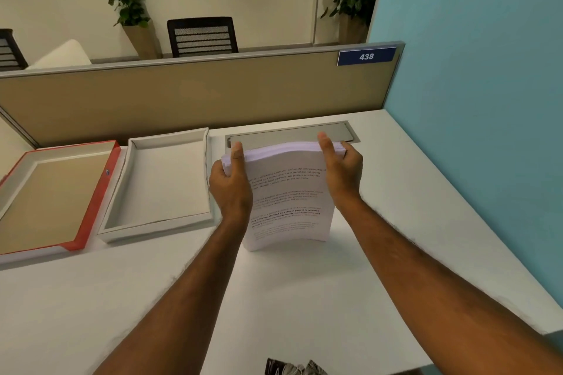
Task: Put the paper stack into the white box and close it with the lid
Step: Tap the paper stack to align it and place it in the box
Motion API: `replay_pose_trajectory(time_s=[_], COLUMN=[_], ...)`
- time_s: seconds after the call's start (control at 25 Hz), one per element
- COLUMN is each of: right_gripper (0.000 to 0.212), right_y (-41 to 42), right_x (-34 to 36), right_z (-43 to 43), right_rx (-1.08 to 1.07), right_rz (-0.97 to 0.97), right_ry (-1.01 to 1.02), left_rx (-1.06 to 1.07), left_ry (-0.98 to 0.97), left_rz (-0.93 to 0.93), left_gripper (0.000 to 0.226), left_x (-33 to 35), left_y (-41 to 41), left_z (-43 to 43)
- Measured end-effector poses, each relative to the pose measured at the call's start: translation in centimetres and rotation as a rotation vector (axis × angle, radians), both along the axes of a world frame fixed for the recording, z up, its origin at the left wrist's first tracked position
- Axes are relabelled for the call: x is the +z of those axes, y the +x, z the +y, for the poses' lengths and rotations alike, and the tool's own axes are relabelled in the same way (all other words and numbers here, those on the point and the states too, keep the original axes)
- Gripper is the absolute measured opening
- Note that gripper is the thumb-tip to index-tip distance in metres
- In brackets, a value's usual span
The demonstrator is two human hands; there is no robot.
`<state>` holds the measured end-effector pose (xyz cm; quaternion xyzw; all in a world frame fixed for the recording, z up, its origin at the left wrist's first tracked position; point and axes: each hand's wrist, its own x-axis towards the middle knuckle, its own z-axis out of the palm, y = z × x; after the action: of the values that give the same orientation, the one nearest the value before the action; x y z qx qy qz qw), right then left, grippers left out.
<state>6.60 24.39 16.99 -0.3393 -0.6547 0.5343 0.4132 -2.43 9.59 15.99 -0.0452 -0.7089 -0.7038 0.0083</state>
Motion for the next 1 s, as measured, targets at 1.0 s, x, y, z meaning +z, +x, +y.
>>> replay_pose_trajectory(time_s=[1.0], right_gripper=[0.030], right_y=[-0.9], right_x=[-0.6], right_z=[0.5], right_rx=[-0.058], right_rz=[-0.005], right_ry=[0.052], left_rx=[0.119], left_ry=[-0.059], left_rz=[0.077], left_gripper=[0.033], left_x=[1.2], left_y=[-1.6], left_z=[0.4])
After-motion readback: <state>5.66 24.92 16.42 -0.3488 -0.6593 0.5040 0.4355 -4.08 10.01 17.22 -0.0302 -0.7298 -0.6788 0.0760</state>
